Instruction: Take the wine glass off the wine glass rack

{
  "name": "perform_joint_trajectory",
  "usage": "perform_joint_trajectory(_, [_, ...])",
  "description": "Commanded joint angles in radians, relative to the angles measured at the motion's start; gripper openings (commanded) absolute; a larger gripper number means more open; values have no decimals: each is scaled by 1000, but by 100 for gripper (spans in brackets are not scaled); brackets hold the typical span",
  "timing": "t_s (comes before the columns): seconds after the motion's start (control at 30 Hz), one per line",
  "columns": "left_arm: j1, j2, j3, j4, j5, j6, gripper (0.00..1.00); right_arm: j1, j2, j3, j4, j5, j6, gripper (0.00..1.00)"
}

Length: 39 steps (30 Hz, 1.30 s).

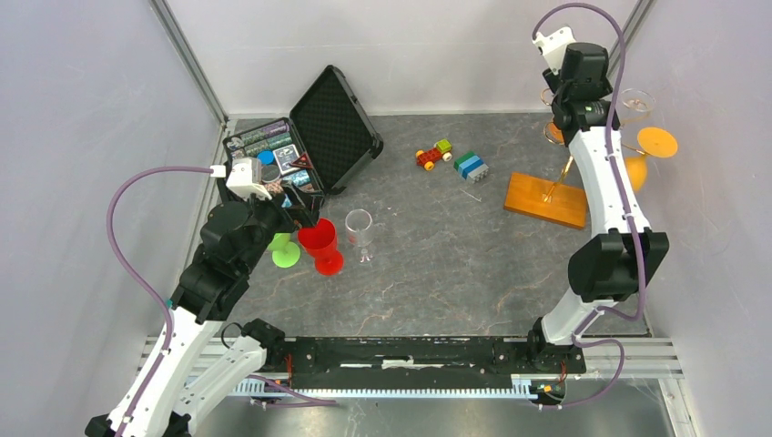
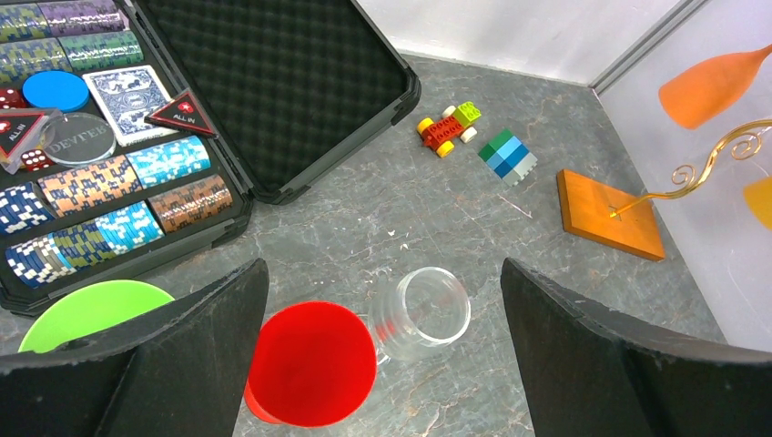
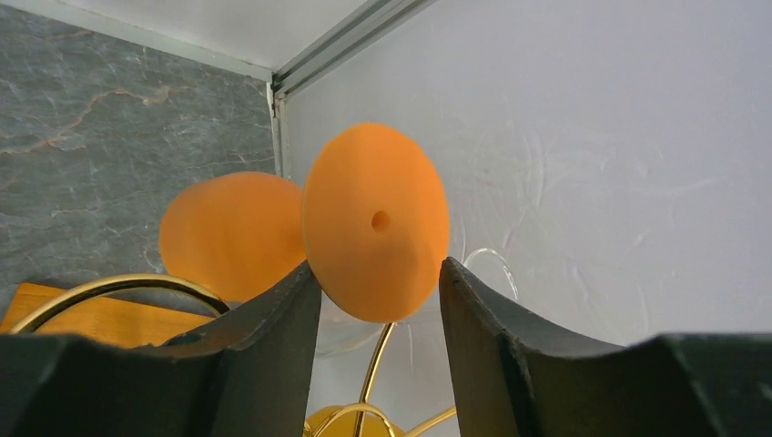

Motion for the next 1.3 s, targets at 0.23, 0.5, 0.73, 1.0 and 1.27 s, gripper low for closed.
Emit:
perform_joint_trajectory(0.23, [6,-5,-7,38,-15,44,100,67,-4,-9,67,55,-149,40])
perform_joint_trajectory(0.5, [8,3,-8,39,-9,40,100,71,-1,-45,97,120,-217,31])
perform_joint_trajectory(0.73, [16,5,-14,44,0,33,100,77,-1,-69,125,144,-234,32])
perform_joint_trajectory(1.0, [17,3,-11,40,0,36,100,118,-23,-132,249,254,-355,5])
perform_joint_trajectory(1.27, [18,-1,-11,41,0,34,100,125,-21,-136,314,303,-439,0])
